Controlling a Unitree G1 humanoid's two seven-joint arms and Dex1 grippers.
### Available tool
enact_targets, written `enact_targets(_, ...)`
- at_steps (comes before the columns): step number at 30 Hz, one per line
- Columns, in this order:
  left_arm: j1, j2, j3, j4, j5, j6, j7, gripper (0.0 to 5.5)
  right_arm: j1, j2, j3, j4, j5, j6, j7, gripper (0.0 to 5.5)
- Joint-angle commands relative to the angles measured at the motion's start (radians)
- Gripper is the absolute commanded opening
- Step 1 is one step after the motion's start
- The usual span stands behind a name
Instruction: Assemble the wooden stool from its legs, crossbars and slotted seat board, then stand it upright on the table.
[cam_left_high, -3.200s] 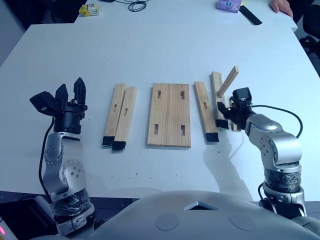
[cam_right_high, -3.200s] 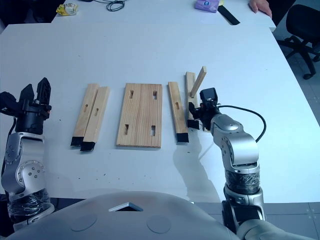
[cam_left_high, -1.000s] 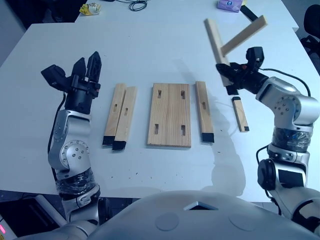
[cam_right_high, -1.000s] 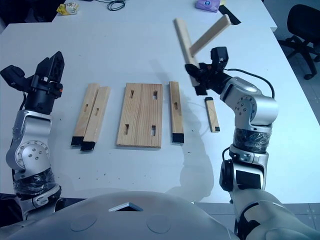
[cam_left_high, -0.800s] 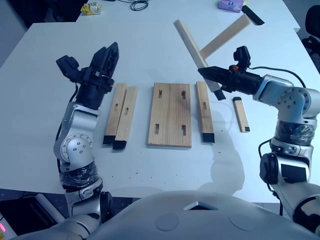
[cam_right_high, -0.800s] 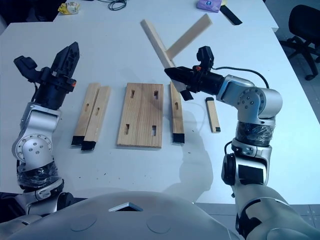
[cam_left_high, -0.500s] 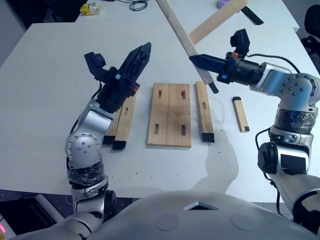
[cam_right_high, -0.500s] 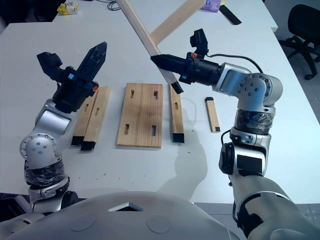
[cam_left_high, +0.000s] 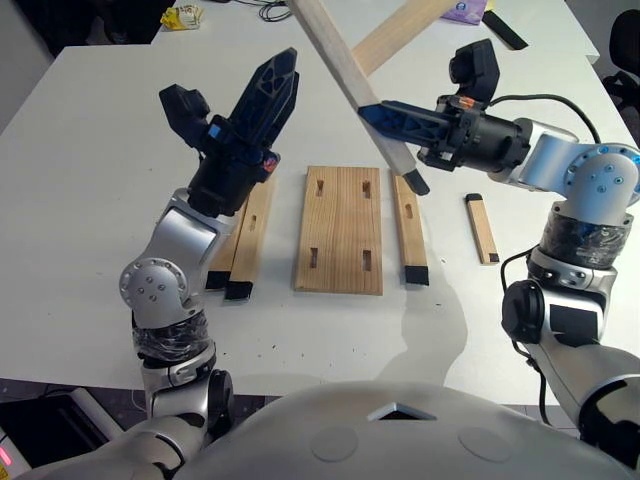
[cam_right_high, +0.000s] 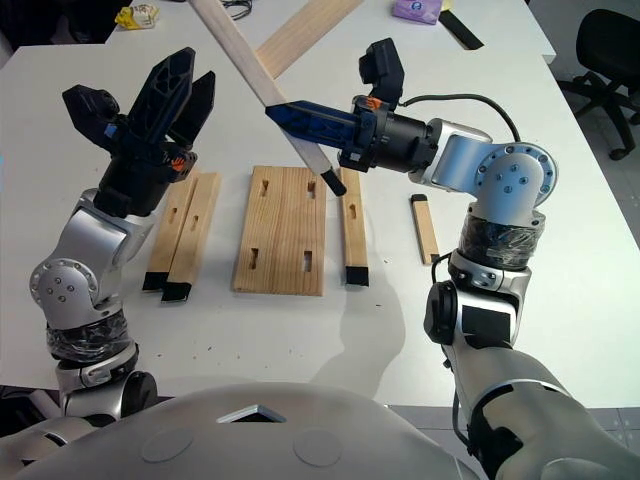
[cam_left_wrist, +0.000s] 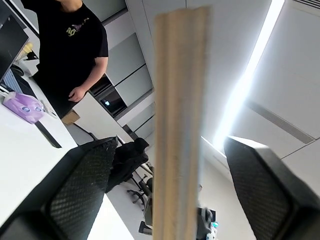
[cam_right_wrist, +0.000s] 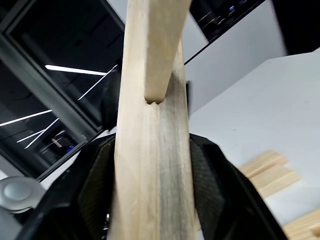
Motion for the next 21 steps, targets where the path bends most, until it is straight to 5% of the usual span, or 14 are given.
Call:
enact_targets(1,0.001,0.009,-0.02,0.008,-0.033,0.014,0.006,3.86,0.008,0.004,0.025,-0.026,0.055,0.024,-0.013,2.1)
enact_targets(21,0.035,0.028,-0.08,-0.049,-0.127,0.015,0.034,3.68,0.026,-0.005,0.099,-0.031,0.127,0.018,-0.032,2.1)
